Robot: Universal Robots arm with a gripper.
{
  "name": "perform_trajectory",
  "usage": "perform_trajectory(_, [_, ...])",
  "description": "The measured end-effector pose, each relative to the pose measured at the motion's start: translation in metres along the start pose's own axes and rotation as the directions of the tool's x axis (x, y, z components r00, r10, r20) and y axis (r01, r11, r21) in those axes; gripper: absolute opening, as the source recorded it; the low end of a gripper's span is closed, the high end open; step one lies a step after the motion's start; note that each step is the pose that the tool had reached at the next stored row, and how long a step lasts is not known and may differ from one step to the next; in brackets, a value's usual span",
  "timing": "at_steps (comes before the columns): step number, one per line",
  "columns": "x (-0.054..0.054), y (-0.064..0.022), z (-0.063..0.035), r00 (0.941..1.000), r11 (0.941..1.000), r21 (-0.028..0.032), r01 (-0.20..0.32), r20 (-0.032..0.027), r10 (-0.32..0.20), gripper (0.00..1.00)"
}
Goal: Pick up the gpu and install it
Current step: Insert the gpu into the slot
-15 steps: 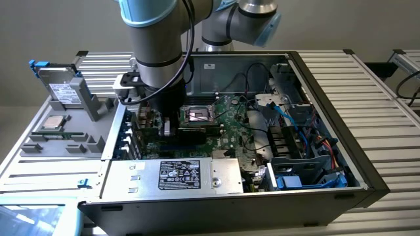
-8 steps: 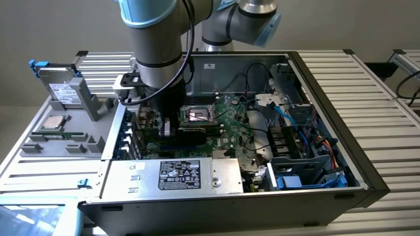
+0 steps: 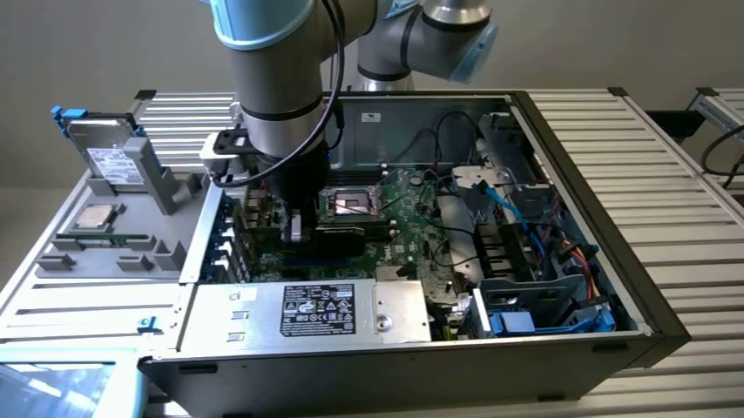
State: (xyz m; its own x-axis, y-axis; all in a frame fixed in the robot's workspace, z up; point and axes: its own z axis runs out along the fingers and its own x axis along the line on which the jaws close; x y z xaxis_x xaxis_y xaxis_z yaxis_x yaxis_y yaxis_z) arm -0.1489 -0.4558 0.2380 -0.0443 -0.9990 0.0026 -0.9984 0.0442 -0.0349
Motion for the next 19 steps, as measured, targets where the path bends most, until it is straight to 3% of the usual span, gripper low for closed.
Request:
perform_trajectory(10, [0.0001, 0.0, 0.0009, 1.0, 1.0, 0.0, 0.0, 0.0, 0.0, 0.29])
perform_trajectory(14, [0.0004, -0.0001, 0.001, 1.0, 1.0, -0.0041, 0.0, 0.0001, 0.0, 0.29])
perform_trajectory(19, [0.0012, 0.0, 0.0011, 1.0, 1.0, -0.0045, 0.0, 0.0006, 0.0, 0.29])
